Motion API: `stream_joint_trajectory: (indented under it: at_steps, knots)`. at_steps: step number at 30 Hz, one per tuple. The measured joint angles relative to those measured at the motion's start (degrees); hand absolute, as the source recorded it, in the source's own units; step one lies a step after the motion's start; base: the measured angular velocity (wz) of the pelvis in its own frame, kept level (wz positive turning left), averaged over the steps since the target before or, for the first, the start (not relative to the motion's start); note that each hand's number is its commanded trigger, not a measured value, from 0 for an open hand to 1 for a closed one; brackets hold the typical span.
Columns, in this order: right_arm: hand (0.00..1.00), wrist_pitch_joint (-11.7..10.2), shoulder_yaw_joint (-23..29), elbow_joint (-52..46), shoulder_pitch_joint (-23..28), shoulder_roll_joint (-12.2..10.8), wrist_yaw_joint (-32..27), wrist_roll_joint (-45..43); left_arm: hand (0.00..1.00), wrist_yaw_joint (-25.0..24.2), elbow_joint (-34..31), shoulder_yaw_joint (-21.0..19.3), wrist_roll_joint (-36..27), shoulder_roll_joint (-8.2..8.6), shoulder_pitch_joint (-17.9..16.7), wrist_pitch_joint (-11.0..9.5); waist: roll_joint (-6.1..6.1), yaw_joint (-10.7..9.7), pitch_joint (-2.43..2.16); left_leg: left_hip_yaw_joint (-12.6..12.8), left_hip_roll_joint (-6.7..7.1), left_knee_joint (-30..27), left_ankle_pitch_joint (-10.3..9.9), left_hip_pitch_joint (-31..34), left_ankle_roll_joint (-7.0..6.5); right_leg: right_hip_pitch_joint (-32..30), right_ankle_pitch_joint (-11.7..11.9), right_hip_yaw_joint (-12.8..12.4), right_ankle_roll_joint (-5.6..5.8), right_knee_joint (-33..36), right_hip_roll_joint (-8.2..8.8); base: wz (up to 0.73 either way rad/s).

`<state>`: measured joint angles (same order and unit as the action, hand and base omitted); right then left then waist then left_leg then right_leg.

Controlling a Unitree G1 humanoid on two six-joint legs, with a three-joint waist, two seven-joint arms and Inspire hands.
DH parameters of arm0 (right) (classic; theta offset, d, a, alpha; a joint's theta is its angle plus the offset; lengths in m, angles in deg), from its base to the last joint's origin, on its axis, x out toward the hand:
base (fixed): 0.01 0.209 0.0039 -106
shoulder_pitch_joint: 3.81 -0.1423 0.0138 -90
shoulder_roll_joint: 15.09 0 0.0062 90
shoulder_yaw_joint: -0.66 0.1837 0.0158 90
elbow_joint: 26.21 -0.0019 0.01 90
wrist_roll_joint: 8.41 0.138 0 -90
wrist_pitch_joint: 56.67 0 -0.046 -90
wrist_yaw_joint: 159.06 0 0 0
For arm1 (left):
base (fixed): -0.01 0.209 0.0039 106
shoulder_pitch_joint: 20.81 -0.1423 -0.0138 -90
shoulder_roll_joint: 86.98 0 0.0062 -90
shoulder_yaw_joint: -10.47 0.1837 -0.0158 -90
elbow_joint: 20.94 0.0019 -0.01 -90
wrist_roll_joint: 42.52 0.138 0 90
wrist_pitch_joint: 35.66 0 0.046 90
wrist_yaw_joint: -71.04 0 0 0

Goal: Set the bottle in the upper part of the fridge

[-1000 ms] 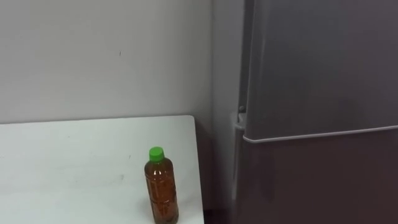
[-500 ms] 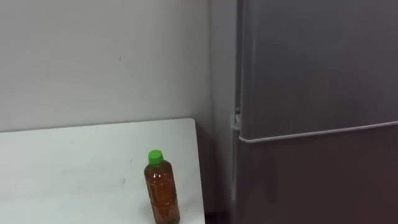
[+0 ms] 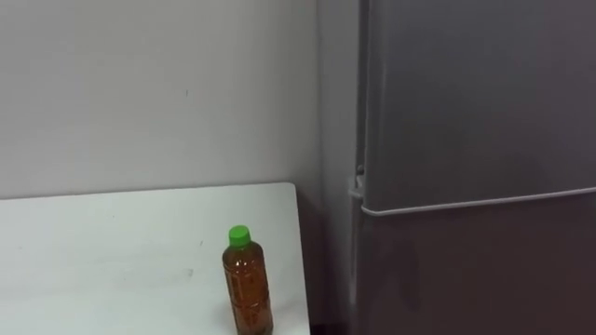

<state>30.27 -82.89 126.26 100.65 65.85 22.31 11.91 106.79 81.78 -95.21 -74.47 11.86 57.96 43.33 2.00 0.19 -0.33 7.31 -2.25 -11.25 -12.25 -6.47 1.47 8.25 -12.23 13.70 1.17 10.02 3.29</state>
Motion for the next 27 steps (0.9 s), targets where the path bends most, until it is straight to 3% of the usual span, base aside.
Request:
stream_joint_trajectory:
  at_steps: [8,20,27]
  knots:
    - [0.00,0.0,-0.1,-0.4,0.3,0.0,-0.7,0.2,0.00,2.2,-6.4,0.0,0.0,0.01,-0.8,-0.2,0.22,0.2,-0.29,-0.4,0.03,0.0,0.0,0.0,0.02,0.3,0.0,0.6,-0.06,-0.1,0.05,0.00]
    - [0.00,-0.1,-0.6,-0.6,-0.1,-0.2,0.4,-0.2,0.00,1.1,-15.6,0.1,2.4,-0.01,0.0,-0.3,-0.30,0.0,0.06,-0.9,0.25,-0.2,0.0,0.0,0.00,0.5,-0.2,0.7,0.06,-0.2,0.16,0.00]
    - [0.00,-0.1,-0.7,-0.2,-1.1,-0.4,1.5,-0.5,0.00,-1.3,-20.2,0.1,3.0,-0.08,2.2,-0.3,-0.36,-0.6,0.27,-1.3,0.31,-0.7,0.0,0.9,-0.01,0.1,-0.2,1.2,0.09,-0.3,0.22,0.03]
